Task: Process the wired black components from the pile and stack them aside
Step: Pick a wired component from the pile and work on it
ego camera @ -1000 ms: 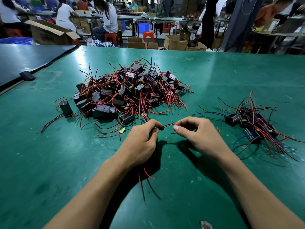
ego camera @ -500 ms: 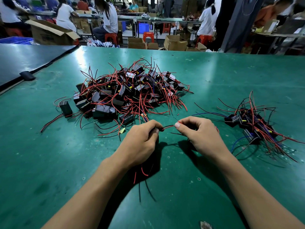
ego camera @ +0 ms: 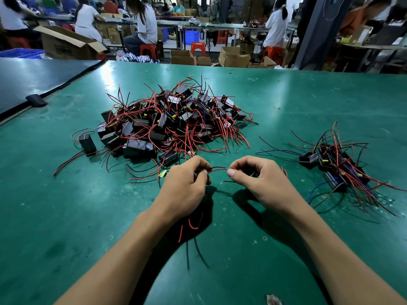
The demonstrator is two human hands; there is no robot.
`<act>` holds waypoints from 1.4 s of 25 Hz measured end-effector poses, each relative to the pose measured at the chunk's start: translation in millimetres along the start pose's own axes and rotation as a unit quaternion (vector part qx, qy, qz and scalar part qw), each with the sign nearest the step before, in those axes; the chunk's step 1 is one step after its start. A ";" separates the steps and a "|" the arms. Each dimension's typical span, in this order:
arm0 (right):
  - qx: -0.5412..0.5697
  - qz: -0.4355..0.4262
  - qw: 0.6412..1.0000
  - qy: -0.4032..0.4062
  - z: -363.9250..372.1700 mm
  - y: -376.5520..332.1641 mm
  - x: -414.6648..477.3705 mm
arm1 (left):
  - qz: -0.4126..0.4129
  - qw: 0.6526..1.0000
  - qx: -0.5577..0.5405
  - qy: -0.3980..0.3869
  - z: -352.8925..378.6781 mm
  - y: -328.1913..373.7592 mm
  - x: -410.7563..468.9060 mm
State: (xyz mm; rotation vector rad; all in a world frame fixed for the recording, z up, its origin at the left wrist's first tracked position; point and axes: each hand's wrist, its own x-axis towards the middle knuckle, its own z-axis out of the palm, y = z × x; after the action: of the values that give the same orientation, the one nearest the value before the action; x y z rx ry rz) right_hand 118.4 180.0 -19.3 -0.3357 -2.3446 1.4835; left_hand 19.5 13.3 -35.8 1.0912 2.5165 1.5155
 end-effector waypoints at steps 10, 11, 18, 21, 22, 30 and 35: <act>0.006 -0.019 1.000 -0.008 0.8 3.1 0.9 | 0.066 0.996 0.054 -0.002 -0.2 4.6 -3.0; 0.000 -0.025 1.000 -0.005 1.1 3.2 1.1 | 0.078 0.995 0.057 -0.002 -0.2 6.2 -3.8; -0.016 -0.036 0.999 0.001 0.4 2.7 -0.7 | -0.011 0.997 -0.060 0.038 3.9 6.2 -2.2; -0.017 -0.027 0.999 0.005 -0.2 3.4 -0.4 | 0.030 0.996 -0.040 0.068 3.9 7.6 -3.8; -0.016 -0.023 1.000 0.005 -0.3 3.6 -0.2 | 0.073 0.994 -0.013 0.078 2.7 7.6 -3.3; 0.015 -0.030 0.999 -0.028 0.8 -2.3 -1.3 | 0.152 0.987 0.040 0.046 4.1 5.9 -3.4; 0.015 -0.006 0.999 -0.028 2.5 -2.2 -2.3 | 0.134 0.989 0.034 0.049 3.4 7.8 -2.1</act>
State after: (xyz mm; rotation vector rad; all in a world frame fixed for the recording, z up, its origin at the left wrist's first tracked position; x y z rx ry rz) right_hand 119.4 176.2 -18.7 -0.2755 -2.3611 1.5390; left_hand 26.6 17.0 -32.2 1.4526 2.5895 1.5867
